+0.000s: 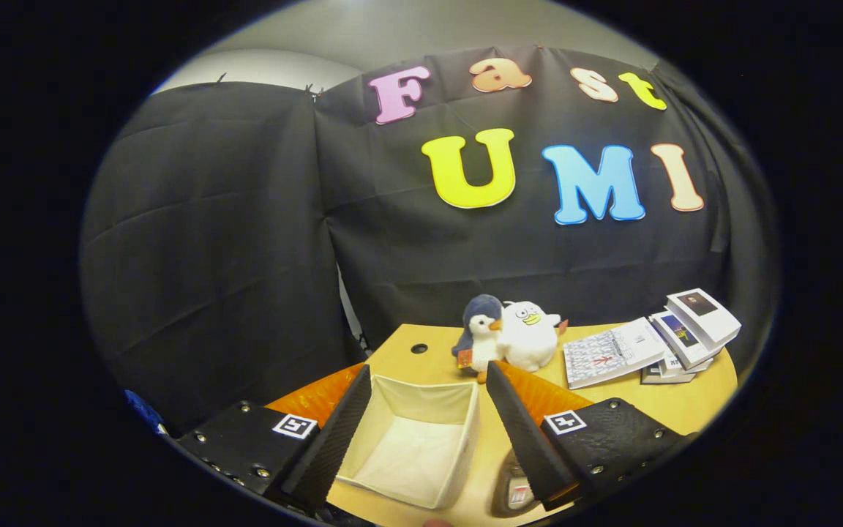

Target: Open the storage box then place both shoes into the box .Put the left shoe in first, then the right shoe, with the right side of both shoes facing outward in a uniform manner.

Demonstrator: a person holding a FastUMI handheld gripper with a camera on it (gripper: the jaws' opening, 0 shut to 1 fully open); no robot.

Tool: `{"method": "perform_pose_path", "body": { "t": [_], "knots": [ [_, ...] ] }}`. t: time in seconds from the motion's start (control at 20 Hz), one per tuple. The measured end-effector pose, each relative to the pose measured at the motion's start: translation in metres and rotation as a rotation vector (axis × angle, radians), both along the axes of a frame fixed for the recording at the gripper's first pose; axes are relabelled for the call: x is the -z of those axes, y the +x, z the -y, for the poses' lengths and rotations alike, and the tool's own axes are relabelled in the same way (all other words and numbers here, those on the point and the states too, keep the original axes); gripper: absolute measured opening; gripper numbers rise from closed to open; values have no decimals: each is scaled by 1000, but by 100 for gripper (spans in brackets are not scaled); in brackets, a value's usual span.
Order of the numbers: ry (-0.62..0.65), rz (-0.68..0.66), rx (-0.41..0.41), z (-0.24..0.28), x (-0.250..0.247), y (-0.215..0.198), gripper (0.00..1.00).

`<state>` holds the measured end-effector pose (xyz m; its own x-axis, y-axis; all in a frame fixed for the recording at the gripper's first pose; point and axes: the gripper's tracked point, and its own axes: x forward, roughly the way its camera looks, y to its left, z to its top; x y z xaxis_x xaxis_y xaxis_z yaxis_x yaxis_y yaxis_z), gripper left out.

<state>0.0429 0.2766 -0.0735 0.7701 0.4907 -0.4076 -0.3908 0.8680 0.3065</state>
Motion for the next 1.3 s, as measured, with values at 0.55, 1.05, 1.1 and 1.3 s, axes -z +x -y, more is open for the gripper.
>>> {"method": "perform_pose_path", "body": {
  "t": [0.55,1.05,1.1,1.3],
  "knots": [
    [-108,-100,18,69,80,-3,98],
    [-203,-243,-32,105,172,-25,98],
    [-211,-254,-36,109,179,-28,98],
    [-235,-311,-56,115,209,-38,98]
  ]
}}
